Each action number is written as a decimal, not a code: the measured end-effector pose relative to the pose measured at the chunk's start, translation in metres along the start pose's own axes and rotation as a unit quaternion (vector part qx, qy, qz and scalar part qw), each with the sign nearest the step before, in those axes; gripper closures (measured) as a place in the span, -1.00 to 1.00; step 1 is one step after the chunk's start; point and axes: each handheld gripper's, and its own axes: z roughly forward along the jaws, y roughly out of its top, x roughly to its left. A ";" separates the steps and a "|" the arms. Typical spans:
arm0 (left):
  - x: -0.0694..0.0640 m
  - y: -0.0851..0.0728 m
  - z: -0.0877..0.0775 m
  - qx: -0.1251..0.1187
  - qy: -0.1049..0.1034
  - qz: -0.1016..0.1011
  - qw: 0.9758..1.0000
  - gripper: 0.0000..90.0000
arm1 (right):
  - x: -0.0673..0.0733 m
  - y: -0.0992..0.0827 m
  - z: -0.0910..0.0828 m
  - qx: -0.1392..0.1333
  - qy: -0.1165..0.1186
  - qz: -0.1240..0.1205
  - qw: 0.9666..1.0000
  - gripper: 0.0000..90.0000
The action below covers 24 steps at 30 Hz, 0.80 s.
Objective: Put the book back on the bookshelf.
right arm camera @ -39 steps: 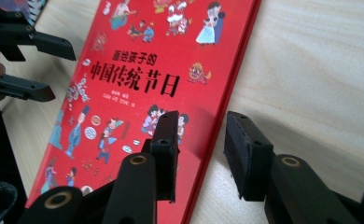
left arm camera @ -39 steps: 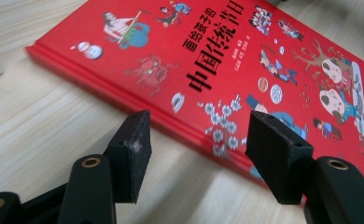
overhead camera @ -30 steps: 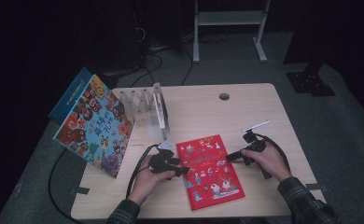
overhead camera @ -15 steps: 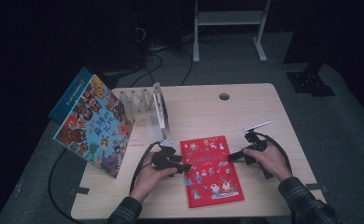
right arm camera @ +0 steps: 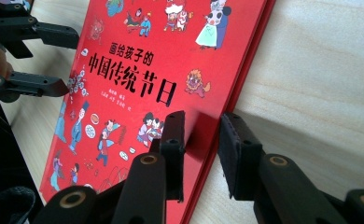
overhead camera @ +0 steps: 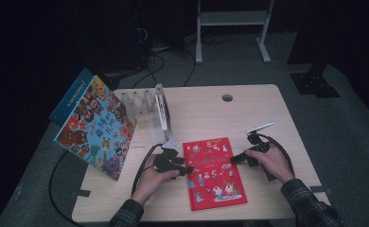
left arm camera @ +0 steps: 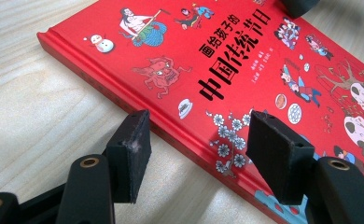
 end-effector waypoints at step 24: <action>0.002 0.000 0.000 -0.002 -0.007 -0.010 1.000 -0.14 | 0.037 0.009 -0.008 -0.019 0.058 -0.039 0.997 0.41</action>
